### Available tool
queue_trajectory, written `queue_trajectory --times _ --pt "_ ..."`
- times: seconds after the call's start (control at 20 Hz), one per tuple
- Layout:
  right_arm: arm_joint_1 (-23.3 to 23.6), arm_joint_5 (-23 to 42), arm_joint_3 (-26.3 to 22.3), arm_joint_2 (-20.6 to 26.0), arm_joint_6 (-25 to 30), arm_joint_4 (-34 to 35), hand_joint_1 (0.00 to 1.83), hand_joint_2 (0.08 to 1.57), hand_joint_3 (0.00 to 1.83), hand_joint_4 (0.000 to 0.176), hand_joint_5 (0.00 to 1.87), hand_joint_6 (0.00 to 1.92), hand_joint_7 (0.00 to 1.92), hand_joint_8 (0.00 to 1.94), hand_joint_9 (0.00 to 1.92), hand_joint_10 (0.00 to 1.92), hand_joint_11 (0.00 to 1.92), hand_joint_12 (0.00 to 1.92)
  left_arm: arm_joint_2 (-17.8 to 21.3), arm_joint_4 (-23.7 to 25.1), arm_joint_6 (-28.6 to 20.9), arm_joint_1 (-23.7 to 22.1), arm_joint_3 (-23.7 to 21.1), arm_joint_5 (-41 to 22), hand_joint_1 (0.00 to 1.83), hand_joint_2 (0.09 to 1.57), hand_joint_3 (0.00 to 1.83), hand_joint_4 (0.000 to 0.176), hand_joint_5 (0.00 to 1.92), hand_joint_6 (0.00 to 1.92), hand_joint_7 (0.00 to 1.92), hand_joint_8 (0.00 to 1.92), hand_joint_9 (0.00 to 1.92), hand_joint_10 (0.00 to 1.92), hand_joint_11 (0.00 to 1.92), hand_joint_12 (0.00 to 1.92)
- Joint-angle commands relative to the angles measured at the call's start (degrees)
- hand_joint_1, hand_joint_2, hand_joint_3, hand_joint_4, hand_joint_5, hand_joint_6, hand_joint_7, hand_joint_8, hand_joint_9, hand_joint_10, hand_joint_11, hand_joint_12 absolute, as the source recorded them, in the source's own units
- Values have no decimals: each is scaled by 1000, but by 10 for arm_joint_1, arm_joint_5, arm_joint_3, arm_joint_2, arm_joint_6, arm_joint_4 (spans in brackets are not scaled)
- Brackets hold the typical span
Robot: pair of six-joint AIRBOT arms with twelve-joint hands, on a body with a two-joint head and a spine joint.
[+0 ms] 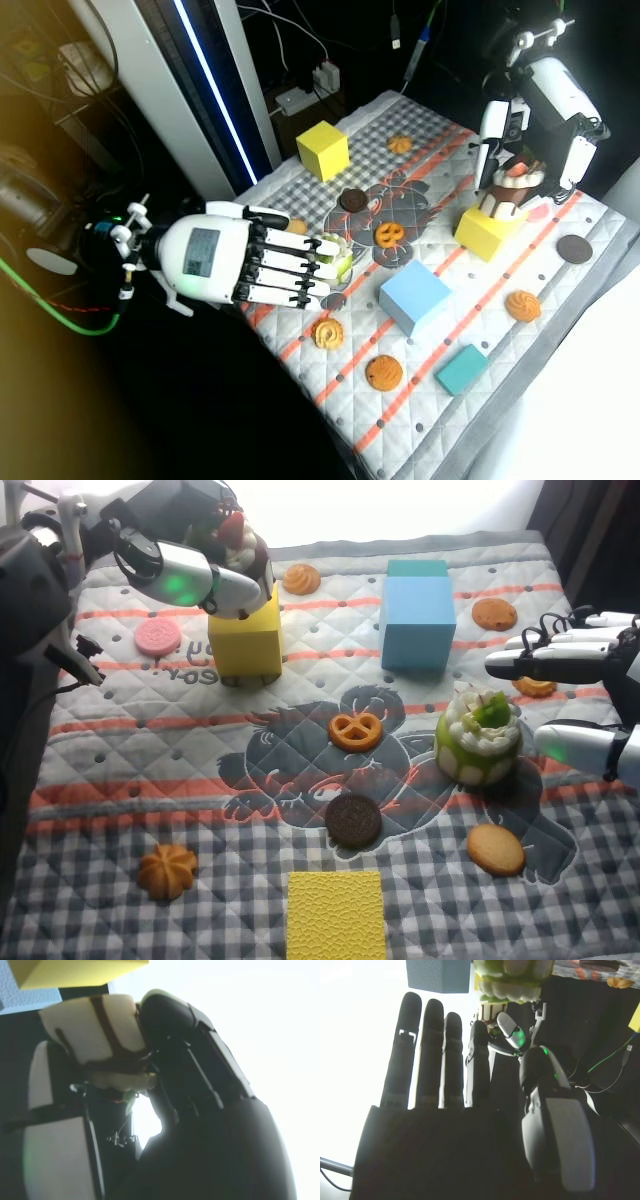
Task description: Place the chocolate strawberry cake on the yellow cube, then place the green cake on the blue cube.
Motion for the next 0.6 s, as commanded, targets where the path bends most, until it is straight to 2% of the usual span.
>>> queue_trajectory --times 0.0,0.05,0.1,0.15,0.2,0.25,0.3,0.35,0.4,0.45,0.5,0.55 --pt "8 67 3 -2 6 9 304 1318 1 55 498 2 448 0 564 1 354 777 1 5 -6 -3 3 -62 1349 1115 1 0 949 800 913 1155 1006 1154 883 1394" --pt "8 67 3 -2 7 9 334 1319 1 50 507 4 450 1 552 0 338 768 -1 3 -6 0 4 -62 1371 1111 1 0 911 863 921 1116 1019 1157 864 1341" --pt "8 68 3 -2 8 8 368 1314 0 51 515 5 456 2 552 1 334 775 -2 2 -6 2 5 -62 1255 1143 0 0 880 958 931 1211 900 991 759 1369" --pt "9 68 3 -2 9 7 352 1310 0 70 504 1 442 0 528 0 308 768 -3 -1 -6 5 6 -62 1223 1167 3 0 836 1028 902 1288 832 950 655 1421" --pt "11 68 2 -2 9 5 340 1301 0 72 493 0 431 0 508 0 288 757 -3 -3 -6 7 6 -62 1156 1043 0 0 718 583 718 952 731 974 441 1547" --pt "13 69 2 -2 9 3 318 1295 0 69 475 0 415 0 489 0 260 744 -3 -6 -6 10 7 -62 1109 999 0 0 746 296 686 787 661 1016 337 1578" --pt "14 72 2 -1 9 2 280 1291 0 78 452 0 394 0 456 0 221 723 -3 -7 -6 12 7 -62 1107 982 0 0 786 139 699 687 652 1008 311 1569" --pt "14 76 1 -1 9 2 270 1283 0 84 427 0 375 0 410 0 173 701 -3 -8 -6 14 7 -62 1101 987 1 0 801 60 715 595 654 976 325 1557" --pt "14 81 0 0 11 2 270 1283 0 84 427 0 375 0 410 0 173 701 -3 -9 -6 15 7 -62 1101 987 1 0 801 60 715 595 654 976 325 1557" --pt "14 86 -1 2 12 2 231 1260 1 103 394 0 338 0 347 0 93 751 -3 -10 -6 16 7 -62 1115 983 0 0 814 25 743 513 668 931 354 1510" --pt "14 92 -3 3 12 2 181 1236 0 99 350 0 300 0 297 0 9 833 -3 -11 -6 18 7 -62 1107 980 0 0 817 7 769 470 677 932 356 1516" --pt "14 97 -5 4 12 2 181 1236 0 99 350 0 300 0 297 0 9 833 -3 -12 -6 20 7 -61 1107 980 0 0 817 7 769 470 677 932 356 1516"
